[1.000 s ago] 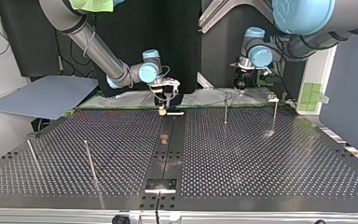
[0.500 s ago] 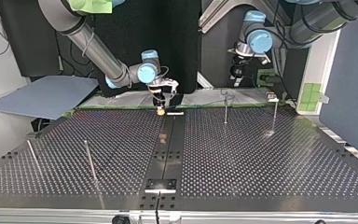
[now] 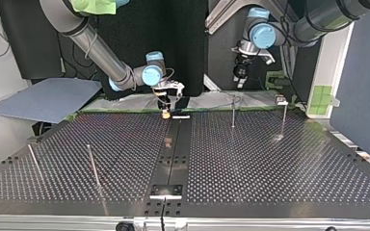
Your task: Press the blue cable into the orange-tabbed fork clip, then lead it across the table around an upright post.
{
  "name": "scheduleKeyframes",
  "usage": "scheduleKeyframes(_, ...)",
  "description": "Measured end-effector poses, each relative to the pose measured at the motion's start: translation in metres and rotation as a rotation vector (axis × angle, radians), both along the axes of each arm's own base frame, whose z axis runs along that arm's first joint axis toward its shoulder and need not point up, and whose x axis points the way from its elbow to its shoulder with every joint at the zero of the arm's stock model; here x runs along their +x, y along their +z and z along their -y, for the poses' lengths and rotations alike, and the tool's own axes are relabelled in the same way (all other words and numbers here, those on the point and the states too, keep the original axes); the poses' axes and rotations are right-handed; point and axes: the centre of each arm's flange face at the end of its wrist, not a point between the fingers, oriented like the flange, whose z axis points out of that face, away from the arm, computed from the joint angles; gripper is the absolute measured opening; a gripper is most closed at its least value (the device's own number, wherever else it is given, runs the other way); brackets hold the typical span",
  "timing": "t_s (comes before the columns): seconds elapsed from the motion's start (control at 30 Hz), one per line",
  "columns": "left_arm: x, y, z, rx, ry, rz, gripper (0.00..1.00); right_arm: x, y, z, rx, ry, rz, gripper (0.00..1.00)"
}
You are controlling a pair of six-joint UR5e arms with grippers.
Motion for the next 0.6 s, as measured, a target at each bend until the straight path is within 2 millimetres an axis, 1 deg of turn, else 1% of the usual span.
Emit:
scheduleKeyframes(0.4, 0.017, -0.026, 0.010, -0.017, -0.004, -0.008, 1.00, -0.001, -0.002, 0.000, 0.002, 0.001, -0.001, 0.00)
scheduleKeyframes(0.6, 0.018, -0.028, 0.015, -0.026, -0.008, -0.009, 1.00, -0.001, -0.003, 0.001, 0.003, 0.001, -0.002, 0.00)
